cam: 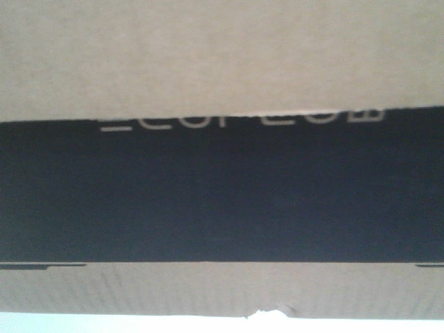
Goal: Grab box from left shelf to table start
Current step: 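Carry the box with both grippers toward the white table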
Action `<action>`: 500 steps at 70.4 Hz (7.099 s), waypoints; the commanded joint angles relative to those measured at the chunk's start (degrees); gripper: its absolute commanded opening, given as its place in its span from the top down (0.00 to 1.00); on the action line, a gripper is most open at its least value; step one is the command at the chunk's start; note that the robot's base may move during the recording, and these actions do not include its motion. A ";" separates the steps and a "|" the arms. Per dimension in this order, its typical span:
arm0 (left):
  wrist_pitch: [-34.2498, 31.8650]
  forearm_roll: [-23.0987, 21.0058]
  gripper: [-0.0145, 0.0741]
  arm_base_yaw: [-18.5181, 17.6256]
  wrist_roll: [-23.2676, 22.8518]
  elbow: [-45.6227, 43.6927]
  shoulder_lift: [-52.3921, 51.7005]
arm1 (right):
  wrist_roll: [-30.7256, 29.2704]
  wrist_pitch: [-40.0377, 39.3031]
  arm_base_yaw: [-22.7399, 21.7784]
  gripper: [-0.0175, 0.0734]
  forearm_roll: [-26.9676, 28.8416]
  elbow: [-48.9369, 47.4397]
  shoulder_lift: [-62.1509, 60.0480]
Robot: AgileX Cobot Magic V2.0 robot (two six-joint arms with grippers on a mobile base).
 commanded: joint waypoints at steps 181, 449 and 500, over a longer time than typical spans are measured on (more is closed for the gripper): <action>-8.45 -1.23 0.94 -0.29 -1.95 -2.23 0.59 | -1.15 -5.18 0.13 0.74 3.44 -1.81 0.41; -8.45 -1.23 0.94 -0.29 -1.95 -2.23 0.59 | -1.15 -5.18 0.13 0.74 3.44 -1.81 0.41; -8.45 -1.23 0.94 -0.29 -1.95 -2.23 2.74 | -1.15 -5.18 0.13 0.74 3.44 -1.81 0.41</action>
